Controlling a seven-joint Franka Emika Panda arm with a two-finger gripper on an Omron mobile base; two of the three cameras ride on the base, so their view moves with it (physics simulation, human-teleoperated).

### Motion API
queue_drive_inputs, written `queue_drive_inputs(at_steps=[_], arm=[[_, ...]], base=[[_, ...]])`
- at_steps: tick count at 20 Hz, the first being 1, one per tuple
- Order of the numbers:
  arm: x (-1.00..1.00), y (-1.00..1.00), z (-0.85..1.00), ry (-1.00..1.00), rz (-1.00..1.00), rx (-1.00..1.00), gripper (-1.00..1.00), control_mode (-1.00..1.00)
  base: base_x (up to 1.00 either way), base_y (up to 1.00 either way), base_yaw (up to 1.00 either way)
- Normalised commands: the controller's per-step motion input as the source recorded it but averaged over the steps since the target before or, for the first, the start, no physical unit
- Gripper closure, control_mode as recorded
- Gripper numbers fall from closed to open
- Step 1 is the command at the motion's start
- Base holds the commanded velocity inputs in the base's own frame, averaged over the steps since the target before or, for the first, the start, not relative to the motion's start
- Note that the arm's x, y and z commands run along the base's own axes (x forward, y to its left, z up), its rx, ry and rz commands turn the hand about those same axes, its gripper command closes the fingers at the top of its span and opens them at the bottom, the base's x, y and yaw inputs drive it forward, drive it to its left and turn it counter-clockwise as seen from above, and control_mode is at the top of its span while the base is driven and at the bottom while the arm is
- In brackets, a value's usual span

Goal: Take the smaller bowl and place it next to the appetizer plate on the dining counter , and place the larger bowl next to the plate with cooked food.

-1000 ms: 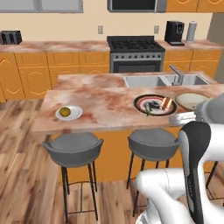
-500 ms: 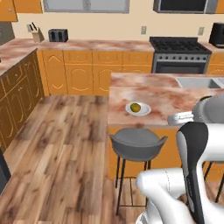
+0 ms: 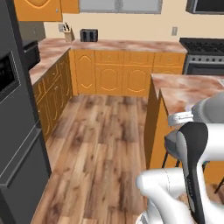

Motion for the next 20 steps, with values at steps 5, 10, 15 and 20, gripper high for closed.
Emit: queue_drive_inputs(at_steps=[5,10,15,20], arm=[[0.00,0.00,0.00,0.00,0.00,0.00,-1.00,1.00],[0.00,0.00,0.00,0.00,0.00,0.00,-1.00,1.00],[0.00,0.00,0.00,0.00,0.00,0.00,-1.00,1.00],[0.00,0.00,0.00,0.00,0.00,0.00,-1.00,1.00]], base=[[0.91,0.81,0.00],[1.00,0.39,0.00],[1.00,0.00,-0.03],[1.00,0.00,-0.04]])
